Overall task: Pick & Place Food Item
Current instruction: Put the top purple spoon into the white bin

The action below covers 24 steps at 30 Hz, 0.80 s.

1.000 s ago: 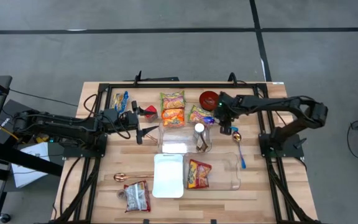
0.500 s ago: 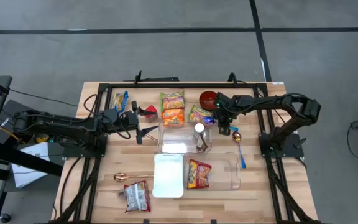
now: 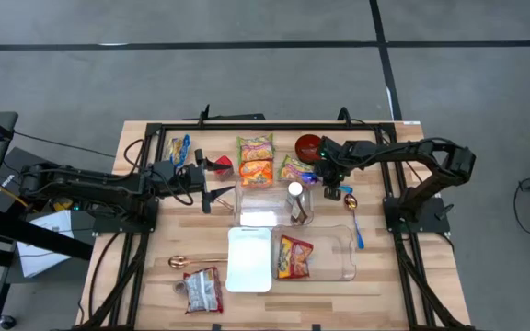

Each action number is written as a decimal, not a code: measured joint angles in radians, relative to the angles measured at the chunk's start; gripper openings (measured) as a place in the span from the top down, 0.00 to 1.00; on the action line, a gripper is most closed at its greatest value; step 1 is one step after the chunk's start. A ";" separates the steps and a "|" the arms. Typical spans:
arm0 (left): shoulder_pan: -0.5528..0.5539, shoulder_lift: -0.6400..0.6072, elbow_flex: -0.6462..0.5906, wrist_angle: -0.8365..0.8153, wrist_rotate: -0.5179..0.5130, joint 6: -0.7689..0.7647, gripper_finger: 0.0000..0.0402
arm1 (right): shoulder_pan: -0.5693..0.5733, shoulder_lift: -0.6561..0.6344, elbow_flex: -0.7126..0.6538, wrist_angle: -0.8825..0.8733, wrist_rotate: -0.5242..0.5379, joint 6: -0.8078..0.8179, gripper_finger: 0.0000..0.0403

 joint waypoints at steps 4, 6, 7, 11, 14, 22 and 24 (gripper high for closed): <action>0.000 0.000 0.000 0.000 0.000 0.000 0.32 | 0.001 0.000 0.000 0.000 -0.018 0.007 0.96; 0.000 0.000 0.000 0.000 0.000 0.000 0.32 | 0.004 0.000 0.000 0.000 -0.018 0.015 0.96; 0.000 0.000 0.000 0.000 0.000 0.000 0.32 | 0.005 0.000 0.000 0.000 -0.018 0.016 0.97; 0.000 0.000 0.000 0.000 0.000 0.000 0.32 | 0.010 0.000 0.000 -0.001 -0.018 0.019 0.98; 0.000 0.000 0.000 0.000 0.000 -0.001 0.32 | 0.010 0.000 0.000 -0.003 -0.018 0.024 0.98; 0.000 0.000 0.000 0.000 0.000 -0.004 0.32 | 0.022 -0.010 0.000 -0.044 -0.017 0.030 0.99; 0.000 0.000 0.000 0.000 0.000 -0.004 0.32 | 0.026 -0.032 0.000 -0.057 -0.016 0.036 0.99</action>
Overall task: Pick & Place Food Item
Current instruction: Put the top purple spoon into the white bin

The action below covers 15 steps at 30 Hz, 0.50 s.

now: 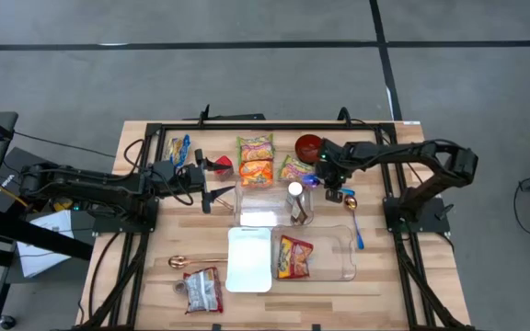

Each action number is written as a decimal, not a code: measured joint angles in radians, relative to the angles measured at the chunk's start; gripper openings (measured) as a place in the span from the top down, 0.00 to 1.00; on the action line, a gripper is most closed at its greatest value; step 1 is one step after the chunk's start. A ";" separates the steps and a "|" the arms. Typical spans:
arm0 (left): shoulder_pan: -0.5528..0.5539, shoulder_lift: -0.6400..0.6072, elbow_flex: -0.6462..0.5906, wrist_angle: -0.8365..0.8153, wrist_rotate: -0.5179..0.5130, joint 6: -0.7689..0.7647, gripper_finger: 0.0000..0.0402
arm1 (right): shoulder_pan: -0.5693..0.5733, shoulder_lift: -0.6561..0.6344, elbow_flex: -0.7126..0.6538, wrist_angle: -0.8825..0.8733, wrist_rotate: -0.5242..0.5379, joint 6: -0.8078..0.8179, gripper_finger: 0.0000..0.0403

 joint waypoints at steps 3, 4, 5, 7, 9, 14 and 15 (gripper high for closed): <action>0.000 0.000 0.000 0.000 0.000 0.000 0.32 | 0.004 -0.056 0.000 -0.023 0.019 0.014 0.99; 0.000 0.000 0.000 0.000 0.000 0.000 0.32 | 0.005 -0.080 0.000 -0.032 0.028 0.017 0.99; 0.000 0.000 0.000 0.000 0.000 0.000 0.32 | 0.004 -0.106 0.000 -0.044 0.030 0.021 0.99; 0.000 0.000 0.000 0.000 0.000 0.000 0.32 | 0.004 -0.161 0.000 -0.065 0.048 0.037 0.99; 0.000 0.000 0.000 0.002 0.000 0.000 0.32 | 0.005 -0.219 0.000 -0.089 0.066 0.052 0.99; 0.000 0.000 0.000 0.009 0.000 0.000 0.32 | 0.036 -0.358 0.000 -0.115 0.118 0.093 0.99; 0.000 0.000 0.000 0.010 0.000 0.000 0.32 | 0.045 -0.383 0.000 -0.112 0.119 0.099 0.99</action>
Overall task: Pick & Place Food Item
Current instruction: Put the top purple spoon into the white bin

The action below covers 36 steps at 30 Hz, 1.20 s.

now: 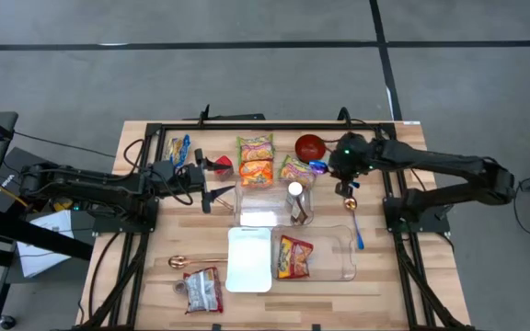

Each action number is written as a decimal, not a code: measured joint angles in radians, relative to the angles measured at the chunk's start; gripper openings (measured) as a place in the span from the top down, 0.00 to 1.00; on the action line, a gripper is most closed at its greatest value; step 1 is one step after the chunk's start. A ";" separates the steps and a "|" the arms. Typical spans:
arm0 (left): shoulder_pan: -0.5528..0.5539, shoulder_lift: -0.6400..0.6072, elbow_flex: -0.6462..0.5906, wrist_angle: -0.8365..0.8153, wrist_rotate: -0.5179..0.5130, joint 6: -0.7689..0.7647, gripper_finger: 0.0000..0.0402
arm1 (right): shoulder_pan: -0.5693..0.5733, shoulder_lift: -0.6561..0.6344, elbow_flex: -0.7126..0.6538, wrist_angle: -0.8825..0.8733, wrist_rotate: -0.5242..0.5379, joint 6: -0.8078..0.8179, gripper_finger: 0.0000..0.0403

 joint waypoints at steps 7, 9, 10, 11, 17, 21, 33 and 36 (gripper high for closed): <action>0.000 0.000 0.000 0.094 0.000 -0.011 0.32 | 0.097 -0.114 0.000 0.119 0.000 0.023 0.99; 0.000 0.000 0.000 0.134 0.000 -0.040 0.32 | 0.133 -0.122 0.000 0.170 0.017 0.022 0.99; 0.000 0.000 0.000 0.151 0.000 -0.056 0.32 | 0.153 -0.121 0.000 0.202 0.030 0.017 0.99; 0.000 0.000 0.000 0.166 0.000 -0.074 0.32 | 0.173 -0.121 0.000 0.229 0.046 0.010 0.99; 0.000 0.023 0.000 0.238 0.000 -0.170 0.32 | 0.271 -0.080 0.024 0.321 0.181 -0.034 0.99; 0.000 0.102 0.000 0.338 0.000 -0.201 0.32 | 0.322 -0.027 0.068 0.328 0.295 -0.066 0.99; 0.000 0.478 0.127 0.601 0.069 -0.201 0.32 | 0.410 0.129 0.186 0.377 0.483 -0.156 0.99; 0.000 0.553 0.190 0.599 0.066 -0.200 0.32 | 0.424 0.157 0.216 0.372 0.517 -0.172 0.99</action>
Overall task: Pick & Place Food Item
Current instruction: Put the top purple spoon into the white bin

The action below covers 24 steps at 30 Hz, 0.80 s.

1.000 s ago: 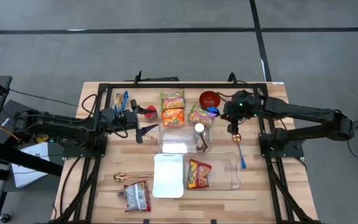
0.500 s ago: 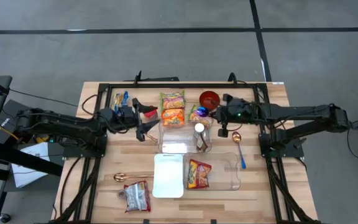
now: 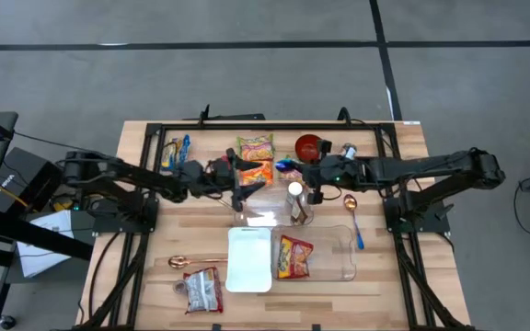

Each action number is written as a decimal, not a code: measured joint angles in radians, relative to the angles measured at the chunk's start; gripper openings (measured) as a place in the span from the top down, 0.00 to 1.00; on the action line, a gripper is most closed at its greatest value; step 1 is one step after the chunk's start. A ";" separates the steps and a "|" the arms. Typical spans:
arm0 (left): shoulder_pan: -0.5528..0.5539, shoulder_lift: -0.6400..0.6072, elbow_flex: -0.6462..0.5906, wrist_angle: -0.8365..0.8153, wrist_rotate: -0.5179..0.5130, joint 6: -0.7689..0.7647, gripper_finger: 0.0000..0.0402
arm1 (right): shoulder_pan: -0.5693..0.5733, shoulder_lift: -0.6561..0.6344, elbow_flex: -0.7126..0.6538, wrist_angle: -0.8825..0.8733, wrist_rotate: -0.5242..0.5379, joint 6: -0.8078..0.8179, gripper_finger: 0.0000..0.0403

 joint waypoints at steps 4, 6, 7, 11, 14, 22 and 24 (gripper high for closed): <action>0.000 0.056 0.050 0.023 -0.017 -0.029 0.32 | 0.015 0.016 0.023 -0.006 0.025 -0.014 0.99; 0.004 0.073 0.066 0.031 -0.018 -0.056 0.32 | 0.024 0.015 0.030 0.002 0.026 -0.022 0.99; 0.007 0.082 0.076 0.037 -0.018 -0.072 0.32 | 0.028 0.015 0.031 0.001 0.026 -0.022 0.99; 0.015 0.098 0.100 0.038 -0.013 -0.106 0.32 | 0.034 0.013 0.032 0.002 0.025 -0.023 0.99; 0.031 0.099 0.117 0.033 0.035 -0.139 0.32 | 0.037 0.013 0.032 0.001 0.026 -0.023 0.99; 0.064 0.098 0.152 -0.020 0.073 -0.197 0.37 | 0.036 0.014 0.032 -0.003 0.030 -0.025 0.99; 0.065 0.098 0.157 -0.039 0.083 -0.209 0.40 | 0.036 0.014 0.032 -0.007 0.046 -0.026 0.99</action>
